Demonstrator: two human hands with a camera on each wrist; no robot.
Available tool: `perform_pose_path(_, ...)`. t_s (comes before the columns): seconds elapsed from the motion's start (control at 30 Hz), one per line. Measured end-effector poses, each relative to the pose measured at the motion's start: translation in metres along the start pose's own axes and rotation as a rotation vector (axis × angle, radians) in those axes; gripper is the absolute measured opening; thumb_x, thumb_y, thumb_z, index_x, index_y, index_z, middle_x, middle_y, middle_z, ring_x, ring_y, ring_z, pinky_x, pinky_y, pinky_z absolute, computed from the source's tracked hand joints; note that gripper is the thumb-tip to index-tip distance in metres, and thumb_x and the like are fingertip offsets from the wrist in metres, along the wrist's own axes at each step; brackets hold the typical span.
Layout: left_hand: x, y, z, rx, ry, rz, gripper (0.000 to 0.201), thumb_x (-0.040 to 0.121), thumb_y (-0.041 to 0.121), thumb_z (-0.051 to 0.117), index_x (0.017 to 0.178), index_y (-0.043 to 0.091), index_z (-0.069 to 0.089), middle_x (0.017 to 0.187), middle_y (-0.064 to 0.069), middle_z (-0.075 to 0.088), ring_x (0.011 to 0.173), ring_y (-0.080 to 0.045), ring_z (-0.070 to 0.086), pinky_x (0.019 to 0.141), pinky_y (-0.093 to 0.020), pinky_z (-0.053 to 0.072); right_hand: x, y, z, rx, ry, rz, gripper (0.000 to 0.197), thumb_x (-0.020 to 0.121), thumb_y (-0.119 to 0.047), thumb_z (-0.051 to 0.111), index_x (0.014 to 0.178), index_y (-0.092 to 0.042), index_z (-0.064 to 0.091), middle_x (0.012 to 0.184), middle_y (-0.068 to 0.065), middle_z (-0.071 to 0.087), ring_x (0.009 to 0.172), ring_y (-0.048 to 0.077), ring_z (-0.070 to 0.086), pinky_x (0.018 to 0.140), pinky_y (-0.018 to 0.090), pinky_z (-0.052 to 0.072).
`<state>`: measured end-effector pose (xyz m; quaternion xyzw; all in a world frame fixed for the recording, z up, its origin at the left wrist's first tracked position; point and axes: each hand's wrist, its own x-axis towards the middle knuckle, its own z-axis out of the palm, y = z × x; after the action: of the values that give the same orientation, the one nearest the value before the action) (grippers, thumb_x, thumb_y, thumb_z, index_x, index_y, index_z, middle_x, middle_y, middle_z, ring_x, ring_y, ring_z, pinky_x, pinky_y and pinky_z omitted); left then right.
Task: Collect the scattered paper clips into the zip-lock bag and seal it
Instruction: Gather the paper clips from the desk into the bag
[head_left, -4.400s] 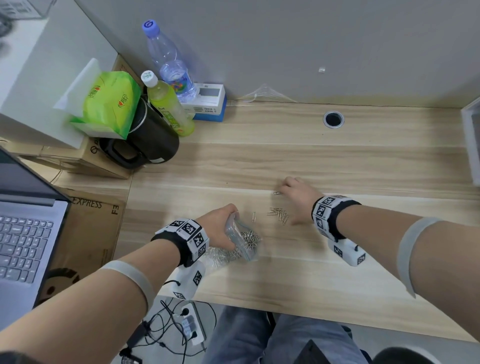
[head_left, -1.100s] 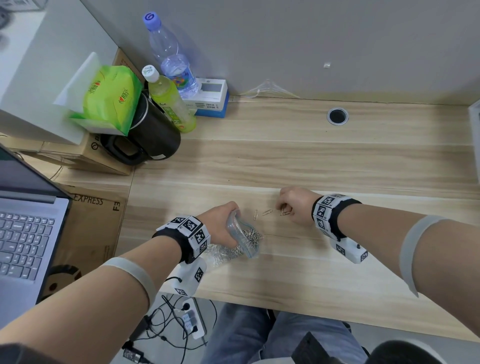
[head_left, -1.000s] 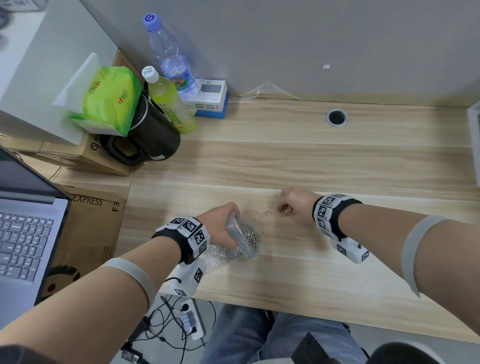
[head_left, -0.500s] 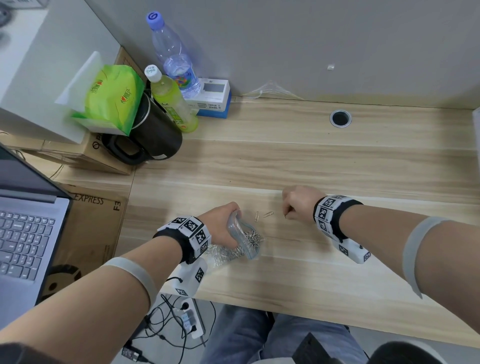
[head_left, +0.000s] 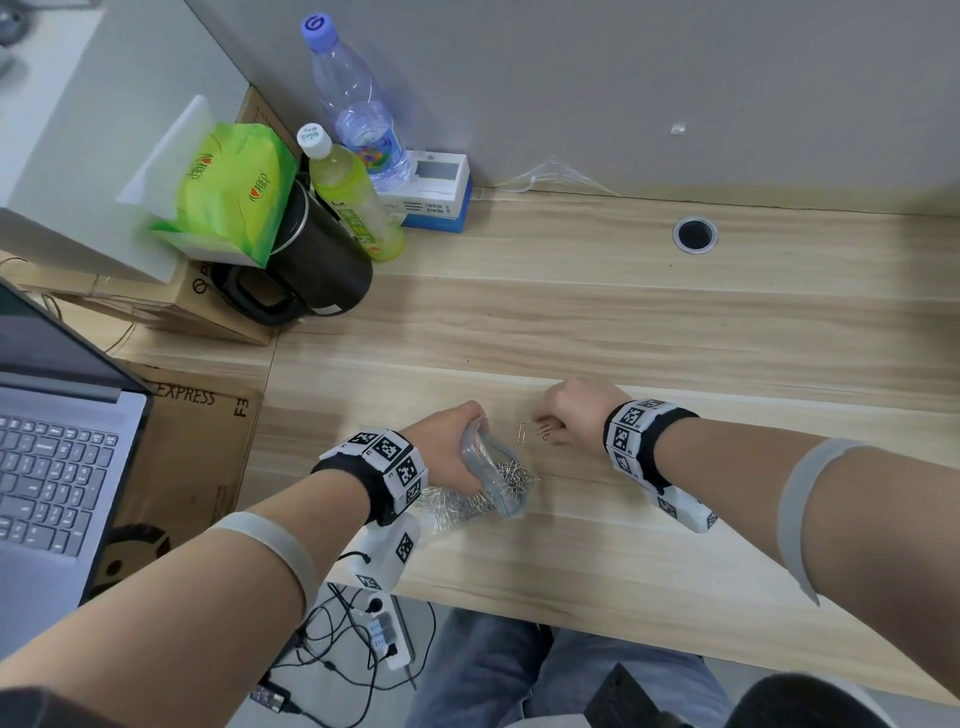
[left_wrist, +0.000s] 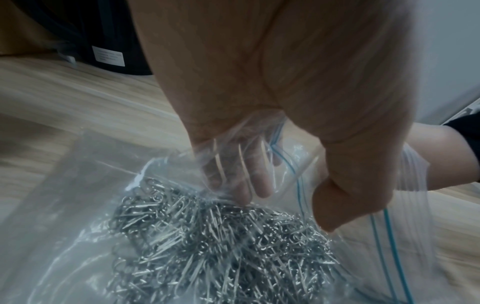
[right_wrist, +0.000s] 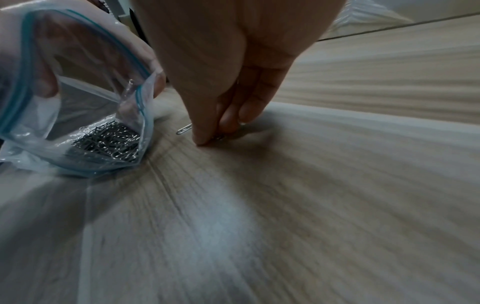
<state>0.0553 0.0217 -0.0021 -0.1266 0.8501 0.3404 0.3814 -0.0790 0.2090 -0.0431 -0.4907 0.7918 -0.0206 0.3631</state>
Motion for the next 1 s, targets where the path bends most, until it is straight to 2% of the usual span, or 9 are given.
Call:
perform_pose_path(0.1, 0.001, -0.003, 0.0, -0.012, 0.003, 0.0, 0.062, 0.064, 0.019, 0.082, 0.114, 0.024, 0.045, 0.09, -0.009, 0.064, 0.065, -0.016, 0.055, 0.052, -0.027, 0.046, 0.001, 0.001, -0.002, 0.036, -0.009, 0.007, 0.015, 0.087, -0.028, 0.067, 0.098, -0.018, 0.071, 0.106, -0.001, 0.061, 0.1, 0.023, 0.06, 0.076, 0.031, 0.048)
perform_pose_path(0.3, 0.002, -0.006, 0.001, -0.016, 0.022, 0.008, 0.06, 0.065, 0.016, 0.08, 0.114, 0.022, 0.046, 0.08, -0.003, 0.059, 0.06, -0.015, 0.052, 0.043, -0.018, 0.04, 0.006, -0.007, 0.0, -0.052, -0.055, -0.101, 0.014, 0.09, -0.027, 0.065, 0.098, -0.022, 0.074, 0.111, -0.002, 0.056, 0.107, 0.02, 0.054, 0.083, 0.036, 0.051)
perform_pose_path(0.4, 0.002, -0.006, 0.002, -0.033, 0.019, 0.006, 0.059, 0.065, 0.015, 0.08, 0.113, 0.023, 0.046, 0.077, -0.002, 0.058, 0.059, -0.016, 0.051, 0.044, -0.019, 0.041, 0.013, -0.012, 0.0, -0.052, 0.015, -0.15, 0.015, 0.084, -0.027, 0.072, 0.097, -0.02, 0.073, 0.111, -0.001, 0.051, 0.108, 0.019, 0.05, 0.086, 0.035, 0.048)
perform_pose_path(0.53, 0.002, -0.007, 0.002, -0.054, 0.012, 0.003, 0.059, 0.065, 0.015, 0.08, 0.112, 0.023, 0.045, 0.077, -0.003, 0.058, 0.059, -0.016, 0.051, 0.045, -0.022, 0.042, 0.021, -0.019, 0.002, -0.043, 0.016, -0.196, 0.017, 0.075, -0.017, 0.076, 0.092, -0.018, 0.074, 0.117, 0.001, 0.054, 0.107, 0.024, 0.055, 0.084, 0.033, 0.049)
perform_pose_path(0.6, 0.003, -0.007, 0.002, -0.059, 0.012, 0.002, 0.059, 0.064, 0.016, 0.079, 0.111, 0.024, 0.046, 0.078, -0.004, 0.06, 0.059, -0.016, 0.052, 0.047, -0.025, 0.044, 0.021, -0.022, 0.0, -0.021, -0.022, -0.201, 0.02, 0.075, -0.011, 0.071, 0.093, -0.017, 0.074, 0.114, 0.002, 0.058, 0.106, 0.027, 0.058, 0.084, 0.036, 0.05)
perform_pose_path(0.67, 0.003, -0.007, 0.002, -0.06, 0.009, 0.001, 0.059, 0.063, 0.016, 0.079, 0.111, 0.024, 0.046, 0.08, -0.004, 0.061, 0.06, -0.017, 0.054, 0.049, -0.028, 0.046, 0.022, -0.025, -0.001, -0.067, -0.088, -0.168, 0.019, 0.078, -0.011, 0.065, 0.094, -0.017, 0.073, 0.102, 0.001, 0.061, 0.099, 0.03, 0.061, 0.083, 0.038, 0.052)
perform_pose_path(0.77, 0.002, -0.006, 0.001, -0.042, 0.008, -0.007, 0.059, 0.065, 0.015, 0.079, 0.113, 0.023, 0.046, 0.078, -0.002, 0.059, 0.059, -0.015, 0.052, 0.046, -0.023, 0.044, 0.023, -0.025, -0.001, -0.109, -0.129, -0.157, 0.014, 0.08, -0.012, 0.064, 0.086, -0.019, 0.074, 0.093, 0.003, 0.069, 0.089, 0.03, 0.064, 0.08, 0.04, 0.054)
perform_pose_path(0.87, 0.001, -0.004, 0.0, -0.026, 0.014, -0.008, 0.059, 0.066, 0.015, 0.078, 0.114, 0.023, 0.046, 0.076, -0.001, 0.057, 0.056, -0.014, 0.05, 0.043, -0.019, 0.04, 0.019, -0.024, -0.005, -0.064, -0.096, -0.122, 0.015, 0.084, -0.014, 0.063, 0.095, -0.021, 0.071, 0.098, 0.002, 0.07, 0.091, 0.028, 0.064, 0.082, 0.038, 0.053)
perform_pose_path(1.0, 0.003, -0.005, 0.0, -0.029, 0.006, -0.002, 0.06, 0.062, 0.018, 0.079, 0.111, 0.026, 0.045, 0.086, -0.011, 0.065, 0.061, -0.017, 0.055, 0.048, -0.027, 0.046, 0.016, -0.018, -0.001, 0.037, -0.009, -0.081, 0.021, 0.083, -0.014, 0.069, 0.103, -0.02, 0.067, 0.094, 0.001, 0.068, 0.089, 0.026, 0.063, 0.074, 0.029, 0.047)
